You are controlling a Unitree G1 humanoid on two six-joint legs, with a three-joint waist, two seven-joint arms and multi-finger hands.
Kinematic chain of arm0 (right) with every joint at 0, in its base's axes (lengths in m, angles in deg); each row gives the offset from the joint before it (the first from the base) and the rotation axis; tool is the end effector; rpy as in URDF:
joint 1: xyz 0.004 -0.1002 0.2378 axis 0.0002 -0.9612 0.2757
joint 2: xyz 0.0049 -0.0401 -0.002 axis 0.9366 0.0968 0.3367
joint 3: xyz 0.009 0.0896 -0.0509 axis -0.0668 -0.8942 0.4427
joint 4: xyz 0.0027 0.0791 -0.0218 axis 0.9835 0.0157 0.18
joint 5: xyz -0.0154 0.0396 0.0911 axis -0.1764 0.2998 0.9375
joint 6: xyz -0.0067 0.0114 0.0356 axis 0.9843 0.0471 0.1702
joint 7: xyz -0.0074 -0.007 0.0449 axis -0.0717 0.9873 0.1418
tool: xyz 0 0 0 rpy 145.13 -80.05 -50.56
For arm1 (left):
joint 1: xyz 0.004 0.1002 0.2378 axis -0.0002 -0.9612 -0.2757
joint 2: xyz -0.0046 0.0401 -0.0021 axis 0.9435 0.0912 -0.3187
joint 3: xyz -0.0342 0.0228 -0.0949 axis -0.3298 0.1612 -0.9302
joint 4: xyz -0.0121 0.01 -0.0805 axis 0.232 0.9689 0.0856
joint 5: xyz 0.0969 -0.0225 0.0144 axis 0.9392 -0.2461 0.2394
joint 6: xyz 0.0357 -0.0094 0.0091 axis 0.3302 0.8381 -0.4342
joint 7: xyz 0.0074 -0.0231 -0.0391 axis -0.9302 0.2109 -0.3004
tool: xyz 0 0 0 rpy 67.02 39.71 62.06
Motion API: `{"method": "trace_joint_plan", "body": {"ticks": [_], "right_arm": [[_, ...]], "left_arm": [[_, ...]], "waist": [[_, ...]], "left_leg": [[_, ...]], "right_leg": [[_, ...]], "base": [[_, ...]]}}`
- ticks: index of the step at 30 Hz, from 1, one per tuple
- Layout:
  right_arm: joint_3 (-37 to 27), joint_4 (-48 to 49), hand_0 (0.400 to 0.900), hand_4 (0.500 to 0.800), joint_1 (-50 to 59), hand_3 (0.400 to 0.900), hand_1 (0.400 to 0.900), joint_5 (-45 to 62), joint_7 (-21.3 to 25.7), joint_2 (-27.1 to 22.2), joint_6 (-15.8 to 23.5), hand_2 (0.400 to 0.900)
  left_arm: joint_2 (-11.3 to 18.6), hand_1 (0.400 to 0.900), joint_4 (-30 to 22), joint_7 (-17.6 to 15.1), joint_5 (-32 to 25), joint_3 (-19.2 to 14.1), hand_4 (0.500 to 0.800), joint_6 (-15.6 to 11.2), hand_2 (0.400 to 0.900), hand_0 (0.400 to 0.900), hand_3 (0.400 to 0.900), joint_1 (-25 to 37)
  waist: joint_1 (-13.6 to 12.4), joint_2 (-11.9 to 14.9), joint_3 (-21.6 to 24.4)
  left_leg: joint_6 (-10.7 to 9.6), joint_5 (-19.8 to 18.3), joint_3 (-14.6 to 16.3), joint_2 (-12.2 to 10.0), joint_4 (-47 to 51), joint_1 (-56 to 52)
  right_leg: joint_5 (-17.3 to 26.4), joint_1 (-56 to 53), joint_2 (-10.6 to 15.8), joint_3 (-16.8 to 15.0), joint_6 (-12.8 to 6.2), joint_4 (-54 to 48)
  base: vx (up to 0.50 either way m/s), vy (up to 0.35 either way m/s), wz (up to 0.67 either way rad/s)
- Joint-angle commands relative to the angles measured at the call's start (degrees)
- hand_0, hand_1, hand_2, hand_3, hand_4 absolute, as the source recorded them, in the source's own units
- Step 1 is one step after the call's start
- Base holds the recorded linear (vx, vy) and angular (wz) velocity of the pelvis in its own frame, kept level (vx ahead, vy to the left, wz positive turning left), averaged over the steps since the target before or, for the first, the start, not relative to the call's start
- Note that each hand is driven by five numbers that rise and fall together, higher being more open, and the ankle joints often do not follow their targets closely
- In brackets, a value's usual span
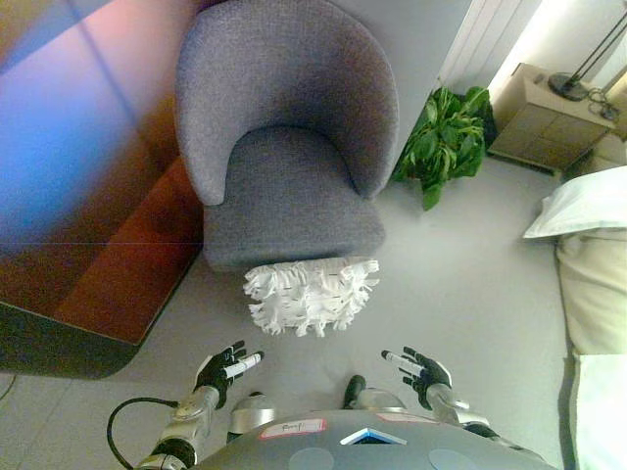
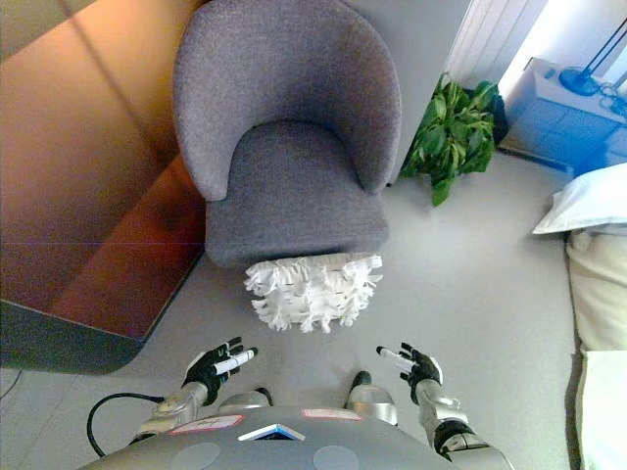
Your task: Pick up the pillow and put it on the sofa.
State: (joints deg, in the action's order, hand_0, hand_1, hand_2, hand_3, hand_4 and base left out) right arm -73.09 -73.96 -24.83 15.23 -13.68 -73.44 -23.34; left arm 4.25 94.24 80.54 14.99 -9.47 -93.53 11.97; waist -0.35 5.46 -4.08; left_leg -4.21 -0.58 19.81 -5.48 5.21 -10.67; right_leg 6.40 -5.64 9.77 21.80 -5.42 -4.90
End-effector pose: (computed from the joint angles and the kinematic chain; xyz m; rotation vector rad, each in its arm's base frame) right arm 0.0629 -0.2053 -0.1183 0.0211 1.1450 -0.2235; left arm 0.0627 0.2265 -0.1089 -0.0165 1.0170 0.1136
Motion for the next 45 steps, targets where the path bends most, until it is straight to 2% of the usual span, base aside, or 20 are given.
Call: {"method": "trace_joint_plan", "body": {"ticks": [1, 3, 9, 16, 23, 35, 38, 41, 42, 45], "right_arm": [[-0.28, -0.63, 0.900, 0.800, 2.60, 0.900, 0.900, -1.19, 0.13, -2.76, 2.66, 0.900], [0.05, -1.31, 0.900, 0.800, 2.79, 0.900, 0.900, -0.77, 0.02, -2.59, 3.01, 0.900], [0.12, -1.04, 0.900, 0.800, 2.41, 0.900, 0.900, 0.08, 0.28, -2.38, 3.83, 0.900], [0.65, 0.40, 0.900, 0.800, 1.97, 0.900, 0.900, -2.87, 1.36, -2.60, 5.34, 0.900], [1.94, 1.37, 0.900, 0.800, 2.11, 0.900, 0.900, -3.98, 1.82, -3.20, 5.48, 0.900], [2.21, 5.78, 0.900, 0.800, 2.16, 0.900, 0.900, -2.09, 0.86, -3.87, 5.75, 0.900], [2.01, 6.47, 0.900, 0.800, 2.18, 0.900, 0.900, -2.10, 0.37, -4.21, 5.49, 0.900], [2.20, 7.84, 0.900, 0.800, 2.59, 0.900, 0.900, -2.01, -0.36, -4.82, 4.84, 0.900], [2.30, 8.98, 0.900, 0.800, 2.87, 0.900, 0.900, -1.87, -0.82, -5.31, 4.38, 0.900], [2.65, 12.10, 0.900, 0.800, 2.92, 0.900, 0.900, -1.85, -1.65, -6.73, 3.48, 0.900]], "left_arm": [[0.55, 0.900, -0.11, -0.92, 0.42, 0.27, 0.800, -2.96, 0.900, 0.900, 0.900, 3.78], [0.48, 0.900, 0.80, 0.47, -0.64, 0.04, 0.800, -4.38, 0.900, 0.900, 0.900, 4.31], [0.49, 0.900, 0.42, 0.61, 1.05, 0.82, 0.800, -4.75, 0.900, 0.900, 0.900, 4.21], [1.03, 0.900, -0.44, -0.69, 3.65, 1.83, 0.800, -5.14, 0.900, 0.900, 0.900, 3.54], [1.26, 0.900, -0.60, -1.43, 3.89, 2.16, 0.800, -5.05, 0.900, 0.900, 0.900, 3.39], [1.55, 0.900, -1.90, -4.41, 1.77, 0.26, 0.800, -4.57, 0.900, 0.900, 0.900, 3.68], [1.61, 0.900, -2.38, -5.24, 1.27, -0.92, 0.800, -4.51, 0.900, 0.900, 0.900, 3.43], [1.58, 0.900, -3.58, -6.08, 0.03, -1.90, 0.800, -4.08, 0.900, 0.900, 0.900, 3.14], [1.52, 0.900, -3.88, -6.23, -0.58, -2.60, 0.800, -4.32, 0.900, 0.900, 0.900, 2.99], [1.33, 0.900, -4.92, -6.65, -3.59, -3.76, 0.800, -4.40, 0.900, 0.900, 0.900, 2.74]], "waist": [[-1.32, -2.57, -0.33], [-1.13, -2.48, -0.23], [-1.02, -2.50, -0.08], [-0.59, -2.77, -0.02], [-0.56, -2.80, -0.16], [-0.48, -2.85, -0.32], [-0.73, -2.68, -0.53], [-1.08, -1.98, -1.73], [-1.40, -1.52, -2.62], [-1.75, -0.79, -4.68]], "left_leg": [[2.18, -1.83, -1.44, 0.77, -1.19, 0.75], [2.14, -1.80, -1.44, 0.65, -1.27, 0.68], [1.88, -1.85, -1.64, 0.57, -1.27, 0.67], [1.67, -1.79, -1.48, 0.50, -1.13, 0.64], [1.42, -1.59, -1.43, 0.17, -1.10, 0.84], [0.58, -1.30, -1.67, -1.11, -2.40, 1.26], [0.03, -1.68, -2.28, -1.85, -5.04, 2.35], [-0.69, -2.47, -3.44, -3.34, -11.85, 5.07], [-1.37, -1.11, -4.88, -4.69, -17.51, 7.59], [-2.24, 2.14, -8.04, -6.83, -30.59, 13.58]], "right_leg": [[-2.78, -0.98, 1.61, -0.68, -4.66, 3.40], [-3.06, -1.02, 1.34, -1.07, -4.47, 3.50], [-3.02, -1.39, 0.87, -1.39, -4.51, 2.71], [-2.84, -1.58, 0.41, -1.88, -4.50, 1.78], [-2.90, -1.73, -0.10, -2.02, -4.25, 1.15], [-3.72, -1.82, -1.31, -2.10, -3.12, 0.82], [-3.94, -1.73, -1.71, -2.30, -2.47, 0.78], [-4.23, -1.32, -1.70, -2.60, -1.32, 1.67], [-4.39, -0.91, -1.62, -2.91, -0.46, 2.27], [-4.31, -0.32, -1.28, -3.32, 1.43, 2.77]], "base": [[0.00, 0.000, 0.00], [0.00, -0.012, 0.02], [0.00, -0.005, 0.00], [0.00, -0.008, -0.01], [0.00, -0.010, 0.00], [0.00, -0.064, 0.00], [0.00, -0.118, -0.08], [-0.02, -0.130, -0.14], [-0.02, -0.117, -0.20], [-0.01, -0.103, -0.21]]}}
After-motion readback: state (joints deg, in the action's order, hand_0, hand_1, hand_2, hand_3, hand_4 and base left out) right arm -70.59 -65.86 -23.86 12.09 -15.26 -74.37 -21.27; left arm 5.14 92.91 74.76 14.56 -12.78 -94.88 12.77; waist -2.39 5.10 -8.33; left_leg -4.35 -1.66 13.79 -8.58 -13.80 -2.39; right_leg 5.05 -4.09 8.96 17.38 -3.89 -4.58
